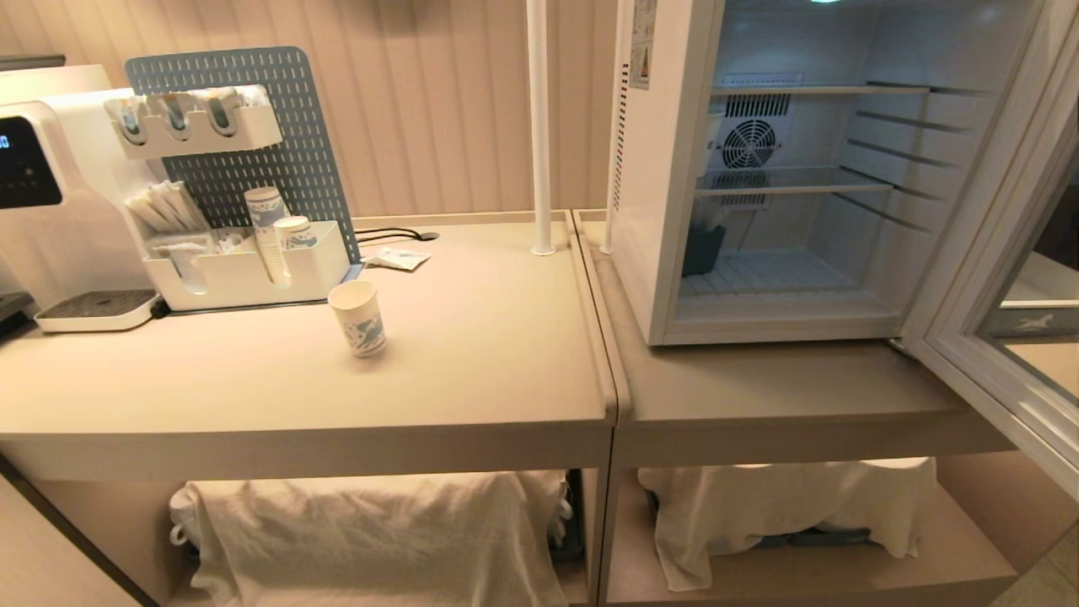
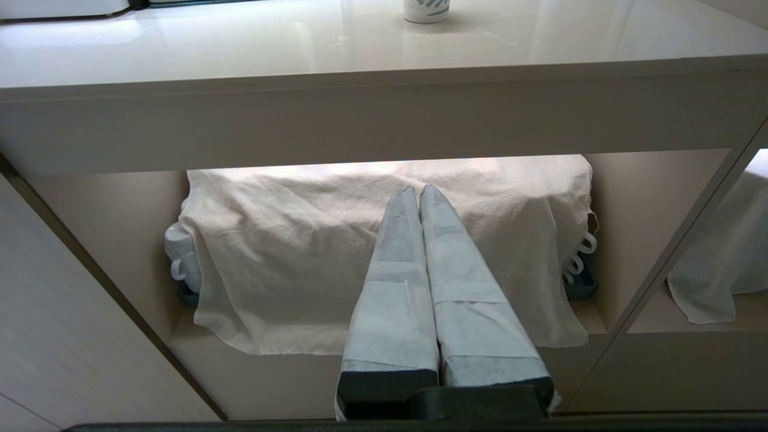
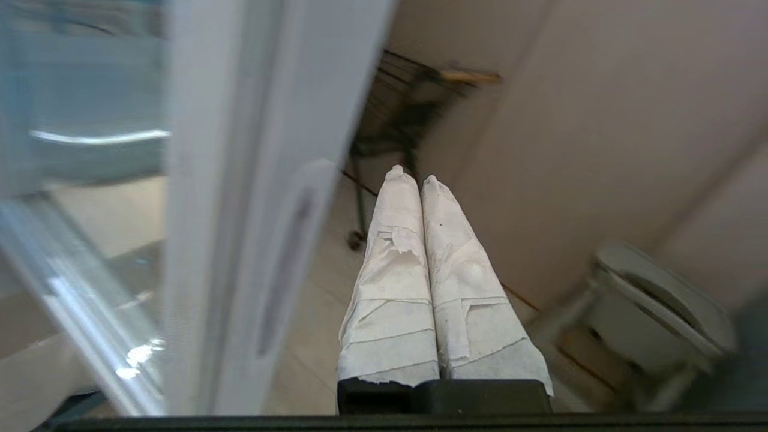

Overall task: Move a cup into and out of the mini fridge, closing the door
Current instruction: Close the freezer door

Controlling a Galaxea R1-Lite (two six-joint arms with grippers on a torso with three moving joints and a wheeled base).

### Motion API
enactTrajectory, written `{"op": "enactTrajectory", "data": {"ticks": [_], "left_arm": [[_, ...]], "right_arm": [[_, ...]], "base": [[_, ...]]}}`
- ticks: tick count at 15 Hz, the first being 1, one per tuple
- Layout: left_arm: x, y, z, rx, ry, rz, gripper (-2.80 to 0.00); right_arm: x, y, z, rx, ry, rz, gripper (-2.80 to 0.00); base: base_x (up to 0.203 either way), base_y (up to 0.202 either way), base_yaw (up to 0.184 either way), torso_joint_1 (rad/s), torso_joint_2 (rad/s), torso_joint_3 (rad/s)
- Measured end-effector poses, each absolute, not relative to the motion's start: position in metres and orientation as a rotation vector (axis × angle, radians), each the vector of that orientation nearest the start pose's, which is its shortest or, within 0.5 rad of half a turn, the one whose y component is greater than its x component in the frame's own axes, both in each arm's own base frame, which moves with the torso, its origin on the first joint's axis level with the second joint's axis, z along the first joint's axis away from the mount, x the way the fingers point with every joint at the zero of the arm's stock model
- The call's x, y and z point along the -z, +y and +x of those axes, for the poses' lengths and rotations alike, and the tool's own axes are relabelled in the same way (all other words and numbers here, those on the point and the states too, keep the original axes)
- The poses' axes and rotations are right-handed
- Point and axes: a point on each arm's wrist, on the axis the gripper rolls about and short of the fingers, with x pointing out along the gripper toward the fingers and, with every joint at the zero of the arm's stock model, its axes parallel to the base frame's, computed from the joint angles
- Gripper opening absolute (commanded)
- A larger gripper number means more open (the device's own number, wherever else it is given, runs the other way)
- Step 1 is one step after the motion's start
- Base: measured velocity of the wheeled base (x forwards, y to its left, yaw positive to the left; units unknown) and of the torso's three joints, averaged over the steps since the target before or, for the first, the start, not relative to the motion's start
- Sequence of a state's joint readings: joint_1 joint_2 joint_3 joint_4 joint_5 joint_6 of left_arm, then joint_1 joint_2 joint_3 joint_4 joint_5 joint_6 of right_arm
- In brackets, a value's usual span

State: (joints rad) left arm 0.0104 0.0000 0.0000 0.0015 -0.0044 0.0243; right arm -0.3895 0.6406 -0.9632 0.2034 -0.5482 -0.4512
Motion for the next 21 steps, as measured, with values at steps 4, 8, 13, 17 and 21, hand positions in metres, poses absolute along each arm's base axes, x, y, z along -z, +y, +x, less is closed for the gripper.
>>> {"op": "enactTrajectory", "data": {"ticks": [4,8,13,17,21], "left_arm": [[-0.075,0.000,-0.023,-0.006,0.002,0.024,-2.80],[-0.075,0.000,-0.023,-0.006,0.002,0.024,-2.80],[-0.075,0.000,-0.023,-0.006,0.002,0.024,-2.80],[-0.075,0.000,-0.023,-0.006,0.002,0.024,-2.80],[-0.075,0.000,-0.023,-0.006,0.002,0.024,-2.80]], "right_arm": [[-0.308,-0.016,0.006,0.977,0.138,-0.372,-2.80],[-0.304,-0.022,0.021,0.966,0.146,-0.301,-2.80],[-0.302,-0.024,0.029,0.922,0.164,-0.289,-2.80],[-0.302,-0.022,0.028,0.851,0.151,-0.292,-2.80],[-0.303,-0.020,0.026,0.815,0.128,-0.289,-2.80]], "base": [[0.000,0.000,0.000,0.000,0.00,0.000],[0.000,0.000,0.000,0.000,0.00,0.000],[0.000,0.000,0.000,0.000,0.00,0.000],[0.000,0.000,0.000,0.000,0.00,0.000],[0.000,0.000,0.000,0.000,0.00,0.000]]}}
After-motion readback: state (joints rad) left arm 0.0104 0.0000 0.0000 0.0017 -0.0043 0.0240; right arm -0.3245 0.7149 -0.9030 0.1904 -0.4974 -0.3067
